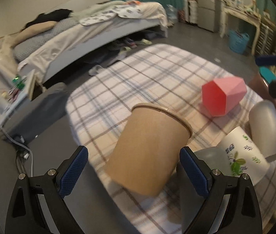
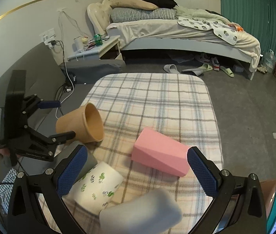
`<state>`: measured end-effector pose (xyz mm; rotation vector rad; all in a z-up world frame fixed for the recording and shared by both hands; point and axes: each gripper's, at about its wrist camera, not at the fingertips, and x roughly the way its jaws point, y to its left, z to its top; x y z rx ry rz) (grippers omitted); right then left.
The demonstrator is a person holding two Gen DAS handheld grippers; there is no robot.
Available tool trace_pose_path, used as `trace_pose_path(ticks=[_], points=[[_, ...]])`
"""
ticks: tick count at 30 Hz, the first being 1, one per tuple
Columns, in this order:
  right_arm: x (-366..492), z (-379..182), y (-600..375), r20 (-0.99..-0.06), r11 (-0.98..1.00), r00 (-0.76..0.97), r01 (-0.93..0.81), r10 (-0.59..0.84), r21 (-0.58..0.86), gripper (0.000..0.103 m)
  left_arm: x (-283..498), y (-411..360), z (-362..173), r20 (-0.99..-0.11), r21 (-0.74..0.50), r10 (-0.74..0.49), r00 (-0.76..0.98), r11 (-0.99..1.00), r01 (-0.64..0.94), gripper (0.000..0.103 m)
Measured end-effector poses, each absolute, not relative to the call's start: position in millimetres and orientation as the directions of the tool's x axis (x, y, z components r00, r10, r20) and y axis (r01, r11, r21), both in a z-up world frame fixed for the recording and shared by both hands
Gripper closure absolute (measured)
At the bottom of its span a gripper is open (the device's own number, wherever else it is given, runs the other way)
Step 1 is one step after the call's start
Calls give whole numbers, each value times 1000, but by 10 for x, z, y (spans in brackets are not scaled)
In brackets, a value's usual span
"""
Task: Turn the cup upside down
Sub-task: 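Reach the left gripper to the tan paper cup and close on it, then lift the tan cup with the left gripper and carry it toward the table edge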
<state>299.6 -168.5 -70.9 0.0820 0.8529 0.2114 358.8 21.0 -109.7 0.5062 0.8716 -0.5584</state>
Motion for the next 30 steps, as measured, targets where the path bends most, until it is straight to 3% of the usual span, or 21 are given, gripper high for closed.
trace_pose_path(ticks=[10,13,14,18,30], points=[[3231,-804,-1741,-731,978,649,-136,210,160,0,3872,72,-1345,-866,71,-289,407,736,673,5],[3238,-829,-1759,-733,977,646,-132,213,167,0,3923,82,-1410,-884,4,-306,354,751,660,9],[3232,-831,-1763,-734,977,645,-131,213,168,0,3910,88,-1400,-882,-11,-320,347,748,663,21],[3175,-797,-1804,-731,976,648,-119,214,180,0,3850,98,-1312,-874,46,-283,394,760,648,21],[2572,-93,-1985,-664,980,723,-106,193,170,0,3158,276,-38,-770,116,-169,616,911,395,21]])
